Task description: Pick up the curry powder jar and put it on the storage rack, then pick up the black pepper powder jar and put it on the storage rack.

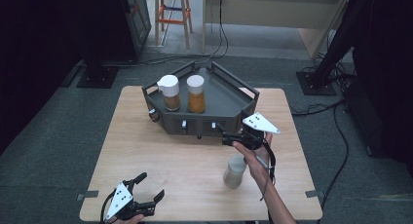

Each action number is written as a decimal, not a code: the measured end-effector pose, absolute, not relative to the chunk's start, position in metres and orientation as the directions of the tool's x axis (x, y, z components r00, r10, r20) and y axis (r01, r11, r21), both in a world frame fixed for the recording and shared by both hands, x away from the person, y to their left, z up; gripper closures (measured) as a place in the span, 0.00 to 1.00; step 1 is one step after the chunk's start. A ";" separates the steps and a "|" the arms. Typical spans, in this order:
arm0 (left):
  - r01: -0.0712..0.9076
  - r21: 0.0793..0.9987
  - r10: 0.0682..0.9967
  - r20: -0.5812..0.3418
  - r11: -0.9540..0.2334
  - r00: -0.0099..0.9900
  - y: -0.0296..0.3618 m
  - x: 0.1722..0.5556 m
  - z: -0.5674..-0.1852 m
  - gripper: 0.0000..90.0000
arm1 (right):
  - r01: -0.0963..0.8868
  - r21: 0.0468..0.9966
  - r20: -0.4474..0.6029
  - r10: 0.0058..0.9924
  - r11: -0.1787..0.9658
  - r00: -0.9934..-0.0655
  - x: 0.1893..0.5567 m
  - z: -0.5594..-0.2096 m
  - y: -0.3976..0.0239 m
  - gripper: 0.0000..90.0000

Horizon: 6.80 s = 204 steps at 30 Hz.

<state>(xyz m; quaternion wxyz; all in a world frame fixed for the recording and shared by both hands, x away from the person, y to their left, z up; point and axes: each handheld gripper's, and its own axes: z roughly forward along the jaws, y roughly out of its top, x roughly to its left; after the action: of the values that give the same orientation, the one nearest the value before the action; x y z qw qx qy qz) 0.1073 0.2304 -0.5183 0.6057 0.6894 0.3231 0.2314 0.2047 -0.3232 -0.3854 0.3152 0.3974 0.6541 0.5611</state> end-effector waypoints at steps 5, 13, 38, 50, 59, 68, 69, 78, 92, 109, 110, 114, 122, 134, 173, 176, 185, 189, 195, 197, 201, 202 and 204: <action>0.168 0.984 0.726 -0.074 -0.057 0.683 0.230 0.108 -0.519 0.12 | 0.170 0.984 0.041 0.885 0.044 -0.464 0.193 -0.394 -0.338 0.02; 0.167 0.984 0.726 -0.073 -0.058 0.684 0.230 0.108 -0.519 0.12 | 0.188 0.982 0.074 0.909 0.005 -0.410 0.181 -0.410 -0.362 0.02; 0.167 0.984 0.727 -0.074 -0.056 0.682 0.231 0.108 -0.520 0.12 | 0.226 0.974 0.078 0.940 -0.001 -0.332 0.167 -0.452 -0.378 0.02; 0.167 0.984 0.729 -0.076 -0.053 0.680 0.231 0.109 -0.521 0.12 | 0.238 0.971 0.106 0.942 -0.029 -0.318 0.166 -0.472 -0.380 0.02; 0.172 0.984 0.730 -0.079 -0.054 0.679 0.231 0.110 -0.521 0.12 | 0.240 0.970 0.109 0.944 -0.033 -0.311 0.168 -0.482 -0.380 0.02; 0.174 0.983 0.728 -0.081 -0.053 0.681 0.231 0.111 -0.522 0.12 | 0.251 0.967 0.112 0.950 -0.037 -0.291 0.167 -0.489 -0.384 0.02; 0.175 0.983 0.727 -0.082 -0.053 0.681 0.231 0.111 -0.522 0.12 | 0.252 0.967 0.113 0.950 -0.038 -0.290 0.167 -0.489 -0.384 0.02; 0.172 0.984 0.727 -0.082 -0.051 0.682 0.231 0.111 -0.522 0.12 | 0.253 0.967 0.113 0.950 -0.038 -0.290 0.167 -0.490 -0.384 0.02; 0.171 0.984 0.729 -0.083 -0.047 0.679 0.232 0.110 -0.522 0.12 | 0.257 0.965 0.119 0.950 -0.042 -0.290 0.166 -0.492 -0.385 0.02; 0.160 0.986 0.730 -0.070 -0.055 0.680 0.232 0.109 -0.521 0.12 | 0.260 0.965 0.105 0.956 -0.032 -0.273 0.145 -0.493 -0.395 0.02; 0.160 0.986 0.730 -0.070 -0.054 0.680 0.232 0.109 -0.521 0.12 | 0.259 0.965 0.103 0.956 -0.030 -0.274 0.143 -0.494 -0.396 0.02; 0.157 0.986 0.733 -0.067 -0.055 0.677 0.232 0.109 -0.521 0.12 | 0.265 0.964 0.098 0.955 -0.022 -0.280 0.134 -0.495 -0.400 0.02; 0.164 0.985 0.736 -0.075 -0.050 0.673 0.231 0.109 -0.521 0.12 | 0.269 0.963 0.094 0.951 -0.012 -0.294 0.117 -0.499 -0.403 0.02; 0.162 0.986 0.734 -0.079 -0.043 0.675 0.232 0.109 -0.521 0.12 | 0.273 0.962 0.101 0.939 -0.008 -0.330 0.101 -0.503 -0.400 0.02; 0.164 0.985 0.744 -0.076 -0.046 0.664 0.232 0.108 -0.519 0.11 | 0.260 0.966 0.112 0.880 0.013 -0.461 0.084 -0.505 -0.381 0.02; 0.163 0.986 0.744 -0.075 -0.046 0.664 0.232 0.107 -0.519 0.11 | 0.258 0.966 0.112 0.876 0.015 -0.470 0.085 -0.504 -0.378 0.02; 0.164 0.985 0.744 -0.075 -0.047 0.664 0.232 0.108 -0.519 0.11 | 0.248 0.968 0.095 0.863 0.036 -0.496 0.093 -0.500 -0.371 0.02; 0.163 0.985 0.744 -0.074 -0.047 0.664 0.232 0.107 -0.519 0.11 | 0.251 0.967 0.092 0.858 0.043 -0.505 0.098 -0.501 -0.366 0.02; 0.163 0.985 0.744 -0.075 -0.047 0.664 0.233 0.108 -0.520 0.11 | 0.252 0.966 0.090 0.854 0.049 -0.513 0.104 -0.501 -0.362 0.02; 0.165 0.985 0.745 -0.077 -0.045 0.663 0.233 0.108 -0.520 0.11 | 0.251 0.967 0.088 0.852 0.052 -0.516 0.106 -0.501 -0.360 0.02; 0.164 0.985 0.745 -0.076 -0.045 0.663 0.233 0.108 -0.520 0.11 | 0.250 0.966 0.084 0.850 0.057 -0.519 0.109 -0.500 -0.357 0.02; 0.164 0.985 0.744 -0.076 -0.046 0.663 0.233 0.108 -0.520 0.11 | 0.250 0.966 0.083 0.850 0.059 -0.520 0.109 -0.500 -0.357 0.02; 0.163 0.986 0.744 -0.075 -0.046 0.664 0.233 0.108 -0.520 0.11 | 0.251 0.966 0.083 0.850 0.060 -0.521 0.112 -0.500 -0.355 0.02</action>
<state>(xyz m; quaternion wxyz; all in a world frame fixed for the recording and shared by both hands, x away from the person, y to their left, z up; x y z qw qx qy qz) 0.1076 0.2326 -0.5196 0.6054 0.6823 0.3323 0.2399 0.1117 -0.3551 -0.4997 0.2713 0.4074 0.6755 0.5514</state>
